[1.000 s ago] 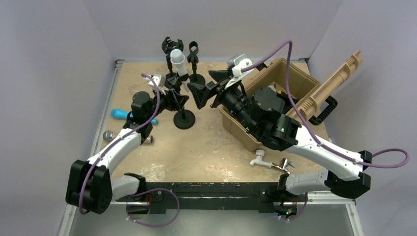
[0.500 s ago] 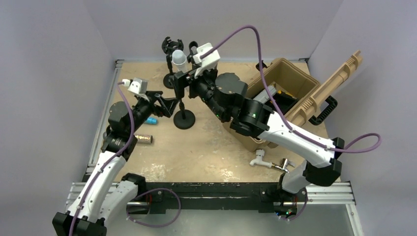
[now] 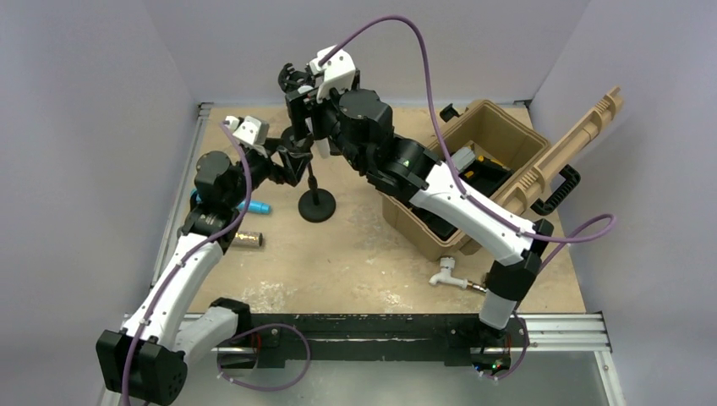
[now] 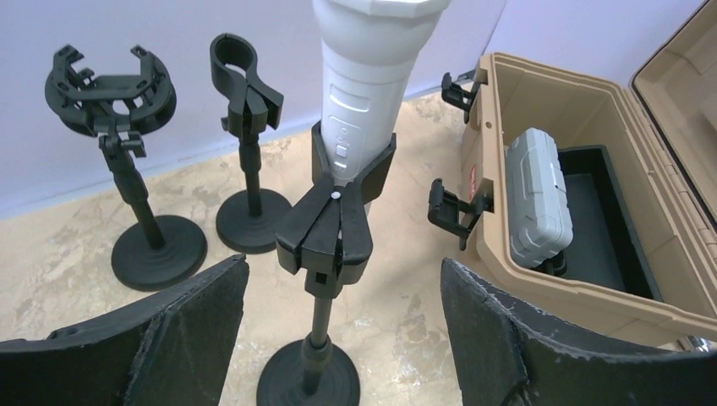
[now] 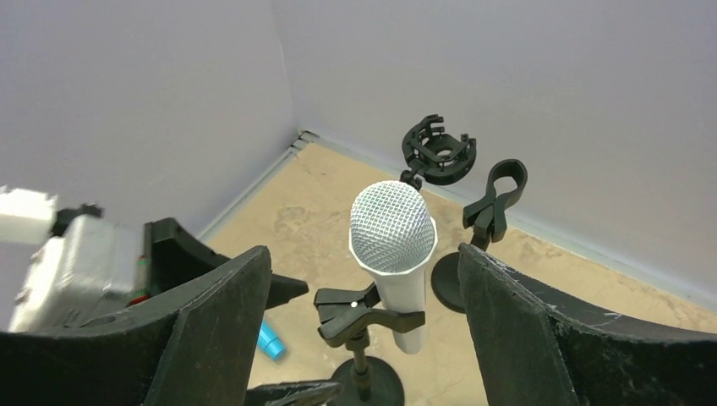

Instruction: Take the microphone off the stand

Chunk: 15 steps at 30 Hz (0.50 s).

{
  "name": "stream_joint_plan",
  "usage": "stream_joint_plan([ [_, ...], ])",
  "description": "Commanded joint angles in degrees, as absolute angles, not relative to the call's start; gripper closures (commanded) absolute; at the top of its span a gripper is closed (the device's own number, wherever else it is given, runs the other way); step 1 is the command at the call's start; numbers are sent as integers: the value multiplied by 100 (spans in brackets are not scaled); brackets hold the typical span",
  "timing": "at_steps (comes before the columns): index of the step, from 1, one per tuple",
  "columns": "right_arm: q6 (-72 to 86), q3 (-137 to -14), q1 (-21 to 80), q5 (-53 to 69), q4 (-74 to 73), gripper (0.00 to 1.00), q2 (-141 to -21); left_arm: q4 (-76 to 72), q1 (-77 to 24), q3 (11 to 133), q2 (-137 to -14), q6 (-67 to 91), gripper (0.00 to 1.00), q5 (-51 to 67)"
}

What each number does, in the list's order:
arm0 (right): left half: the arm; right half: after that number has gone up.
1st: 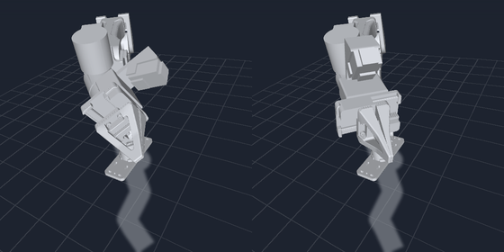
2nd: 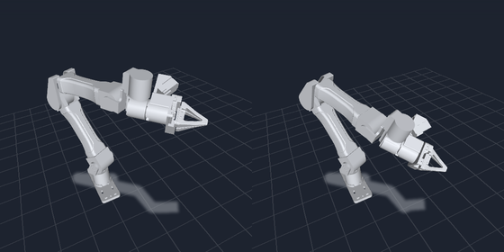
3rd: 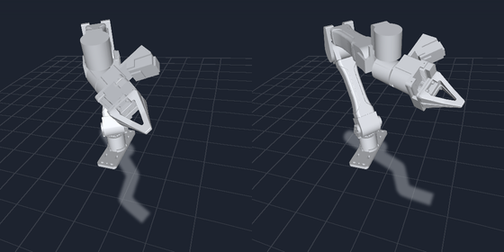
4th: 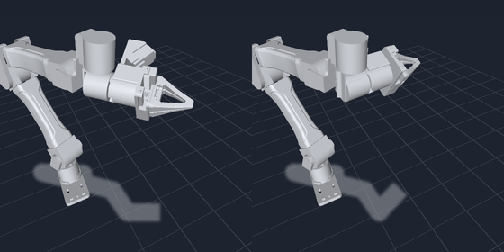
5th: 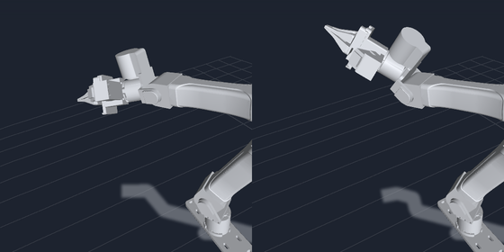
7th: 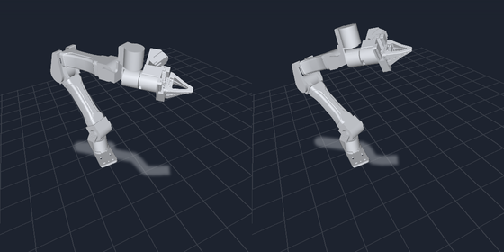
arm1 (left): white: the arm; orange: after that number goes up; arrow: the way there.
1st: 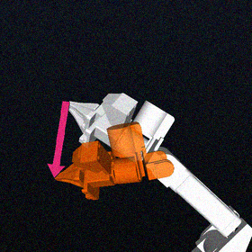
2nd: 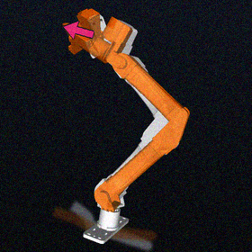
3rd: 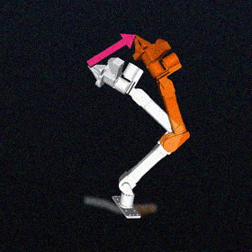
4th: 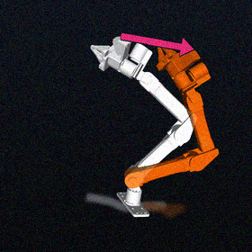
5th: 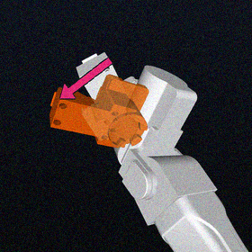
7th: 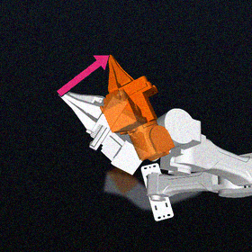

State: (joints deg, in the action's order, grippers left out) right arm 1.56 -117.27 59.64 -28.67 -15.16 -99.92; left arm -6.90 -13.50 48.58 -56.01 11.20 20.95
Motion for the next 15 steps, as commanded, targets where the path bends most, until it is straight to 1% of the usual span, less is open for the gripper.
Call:
stream_joint_plan([
  [1, 169, -12232, 5924, -2684, -1596, 21, -10125, -1416, -1283, 4613, -5234, 860, 18, 2336],
  [5, 134, -12302, 5924, -2706, -1642, 22, -10292, -1428, -1283, 4314, -4936, 756, 16, 2046],
  [10, 64, -12369, 5924, -2956, -1705, 22, -10507, -1431, -1283, 4237, -4688, 677, 17, 1760],
  [15, 27, -12603, 5924, -3184, -1814, 21, -10800, -1405, -1283, 4069, -4359, 803, 15, 736],
])
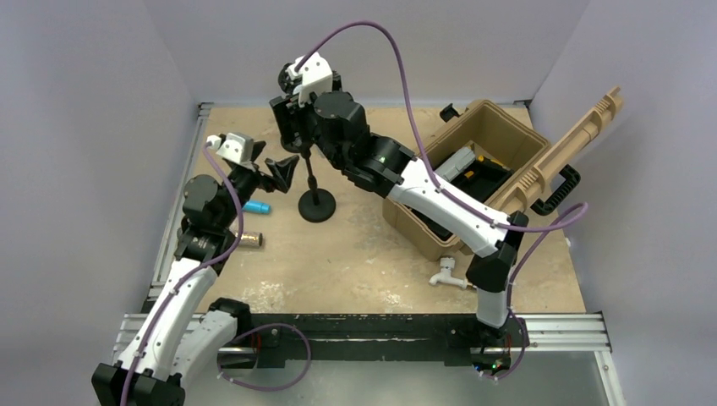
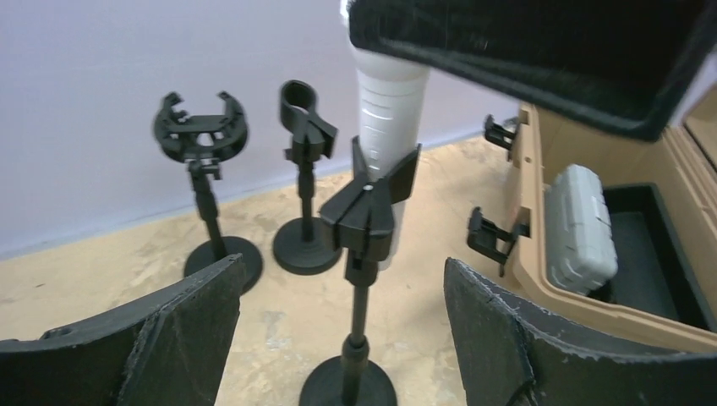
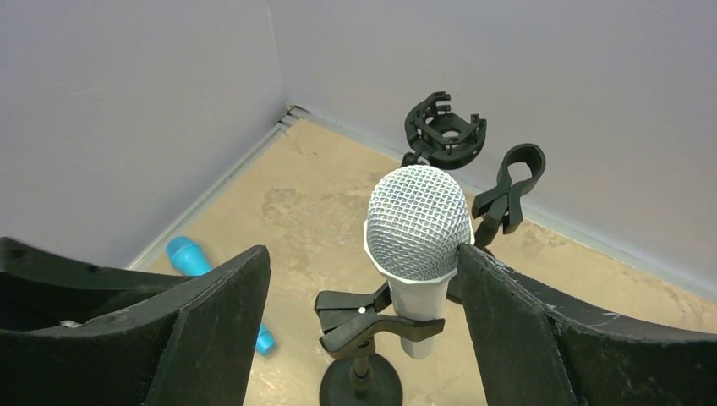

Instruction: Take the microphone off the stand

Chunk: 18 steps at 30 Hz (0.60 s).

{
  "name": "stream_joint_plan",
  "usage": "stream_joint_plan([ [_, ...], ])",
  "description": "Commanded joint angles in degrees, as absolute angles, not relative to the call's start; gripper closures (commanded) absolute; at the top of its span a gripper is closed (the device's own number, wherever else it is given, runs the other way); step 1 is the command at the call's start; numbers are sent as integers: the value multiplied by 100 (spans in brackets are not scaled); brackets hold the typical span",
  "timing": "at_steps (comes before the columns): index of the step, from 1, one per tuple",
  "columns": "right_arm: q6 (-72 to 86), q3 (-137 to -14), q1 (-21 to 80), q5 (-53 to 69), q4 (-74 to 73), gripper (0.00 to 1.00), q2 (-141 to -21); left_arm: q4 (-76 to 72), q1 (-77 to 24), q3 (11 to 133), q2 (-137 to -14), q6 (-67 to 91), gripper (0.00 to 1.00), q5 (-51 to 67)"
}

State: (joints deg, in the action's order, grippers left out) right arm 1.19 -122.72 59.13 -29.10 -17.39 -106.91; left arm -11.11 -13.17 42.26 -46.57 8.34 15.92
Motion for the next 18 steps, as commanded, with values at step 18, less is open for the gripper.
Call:
stream_joint_plan([
  [18, 101, -12515, 5828, -3935, -1638, 23, -10972, -1661, -1283, 3902, -4280, 853, 16, 1055],
])
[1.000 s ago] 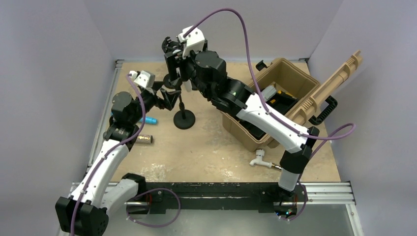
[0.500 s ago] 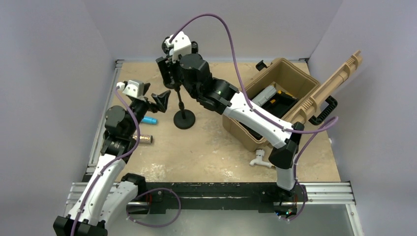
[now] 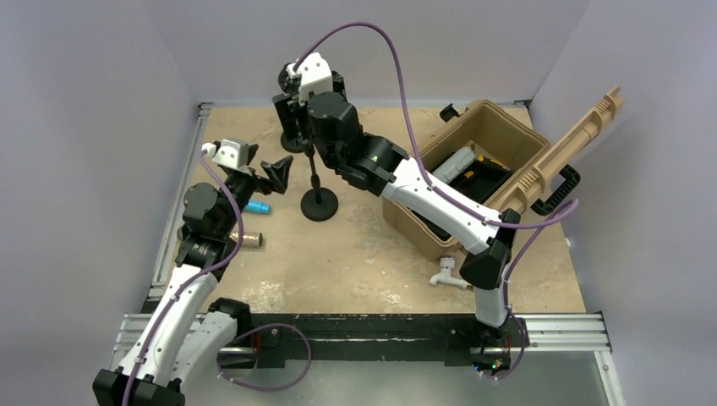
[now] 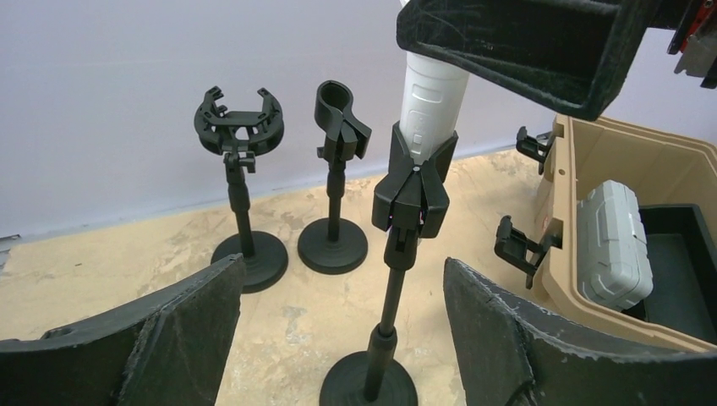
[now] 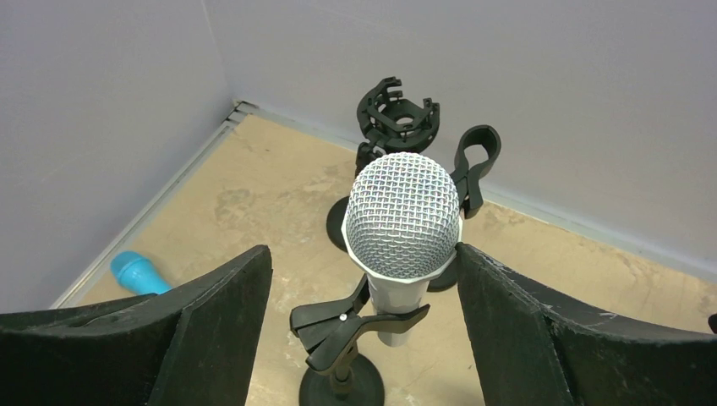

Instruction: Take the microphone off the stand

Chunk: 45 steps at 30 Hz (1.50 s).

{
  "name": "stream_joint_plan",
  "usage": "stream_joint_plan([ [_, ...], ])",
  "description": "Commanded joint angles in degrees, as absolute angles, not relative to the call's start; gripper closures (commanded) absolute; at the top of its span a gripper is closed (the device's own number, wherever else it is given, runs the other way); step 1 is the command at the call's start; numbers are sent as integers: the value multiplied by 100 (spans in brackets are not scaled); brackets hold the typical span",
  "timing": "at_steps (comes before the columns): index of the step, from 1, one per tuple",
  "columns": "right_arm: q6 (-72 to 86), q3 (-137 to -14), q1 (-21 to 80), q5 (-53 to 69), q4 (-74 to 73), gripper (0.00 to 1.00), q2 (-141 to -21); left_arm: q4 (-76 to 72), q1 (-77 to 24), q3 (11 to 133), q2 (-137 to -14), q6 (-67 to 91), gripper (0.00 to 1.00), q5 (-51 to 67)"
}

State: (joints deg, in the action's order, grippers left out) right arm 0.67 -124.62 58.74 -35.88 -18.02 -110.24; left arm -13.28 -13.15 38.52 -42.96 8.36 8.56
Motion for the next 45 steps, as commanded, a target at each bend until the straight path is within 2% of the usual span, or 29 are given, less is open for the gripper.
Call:
stream_joint_plan([
  [1, 105, -12508, 5827, -3987, -1610, 23, -10957, -1661, -1283, 3895, -4280, 853, 16, 1061],
  [6, 152, -12532, 5827, -4281, -1574, 23, -10968, -1712, -1283, 3907, -4331, 857, 24, 1323],
  [11, 193, -12413, 5798, -4091, -1486, 23, -10908, -1725, -1292, 3993, -4482, 894, 22, 1717],
  [15, 266, -12434, 5721, -3847, -1455, 28, -10942, -1707, -1292, 4043, -4548, 915, 20, 1912],
  [19, 213, -12384, 5695, -3758, -1355, 35, -10953, -1705, -1300, 4041, -4542, 867, 19, 1958],
  [28, 36, -12203, 5695, -3461, -1257, 64, -10854, -1584, -1301, 4152, -4768, 926, 12, 1892],
  [31, 31, -12063, 5695, -3386, -1187, 68, -10746, -1565, -1301, 4240, -4908, 923, 11, 1802],
  [36, 29, -11953, 5695, -3322, -1118, 72, -10655, -2000, -1301, 4447, -5488, 1007, 8, 2285],
  [40, -135, -11930, 5698, -3289, -1129, 74, -10644, -2034, -1301, 4658, -5817, 979, 16, 2290],
  [45, -158, -11850, 5695, -3261, -1077, 74, -10593, -2000, -1308, 4856, -6071, 971, 21, 2163],
])
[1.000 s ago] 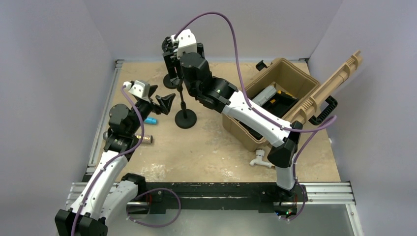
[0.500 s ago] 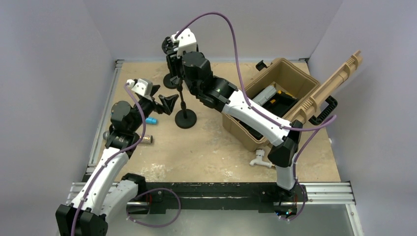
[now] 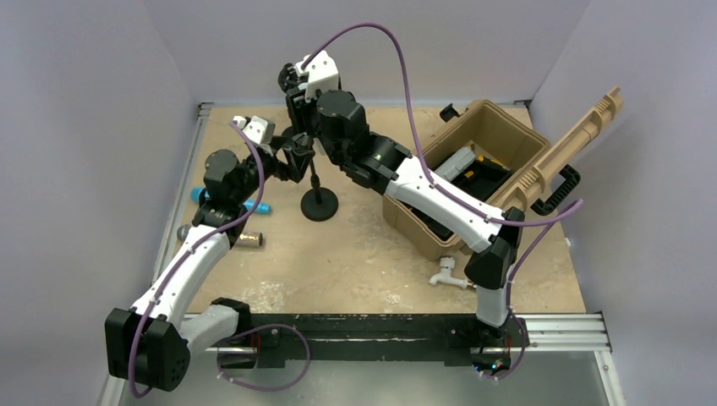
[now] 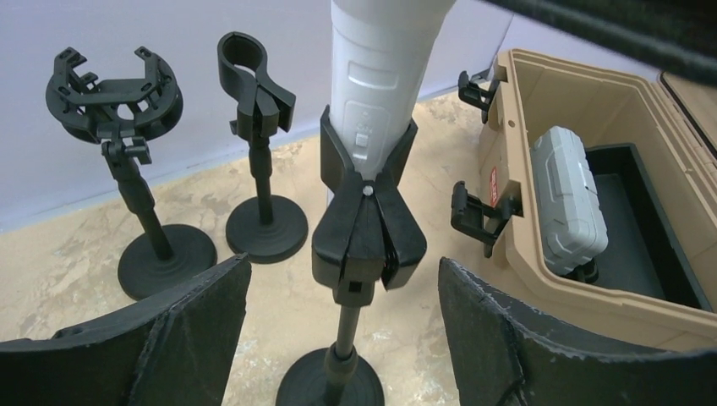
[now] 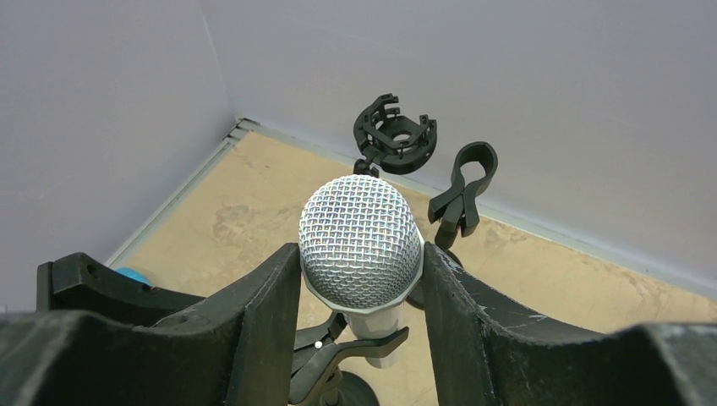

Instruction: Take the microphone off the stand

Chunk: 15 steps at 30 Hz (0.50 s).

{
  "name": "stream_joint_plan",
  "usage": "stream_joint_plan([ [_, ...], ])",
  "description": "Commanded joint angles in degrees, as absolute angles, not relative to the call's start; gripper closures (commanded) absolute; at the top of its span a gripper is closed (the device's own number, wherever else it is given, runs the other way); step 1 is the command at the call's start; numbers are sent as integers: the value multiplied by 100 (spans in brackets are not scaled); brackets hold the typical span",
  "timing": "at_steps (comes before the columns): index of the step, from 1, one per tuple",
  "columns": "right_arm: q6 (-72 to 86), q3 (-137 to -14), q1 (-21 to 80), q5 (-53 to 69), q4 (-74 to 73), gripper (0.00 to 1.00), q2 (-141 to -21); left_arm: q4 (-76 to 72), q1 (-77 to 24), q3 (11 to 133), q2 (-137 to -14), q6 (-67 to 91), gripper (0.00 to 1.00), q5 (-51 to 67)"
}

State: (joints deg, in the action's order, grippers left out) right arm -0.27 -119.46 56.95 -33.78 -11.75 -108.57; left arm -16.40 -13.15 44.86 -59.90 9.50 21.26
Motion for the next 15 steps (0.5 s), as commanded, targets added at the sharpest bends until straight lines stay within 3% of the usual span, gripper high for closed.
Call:
stream_joint_plan([
  [1, -158, -11841, 5701, -3253, -1079, 74, -10579, -1996, -1309, 4870, -6097, 989, 22, 2109],
  [11, -137, -11799, 5700, -3191, -1028, 74, -10521, -1826, -1460, 5136, -6407, 896, 24, 1953],
  [15, -132, -11784, 5696, -3190, -1028, 75, -10529, -1714, -1548, 5373, -6619, 899, 35, 1874],
])
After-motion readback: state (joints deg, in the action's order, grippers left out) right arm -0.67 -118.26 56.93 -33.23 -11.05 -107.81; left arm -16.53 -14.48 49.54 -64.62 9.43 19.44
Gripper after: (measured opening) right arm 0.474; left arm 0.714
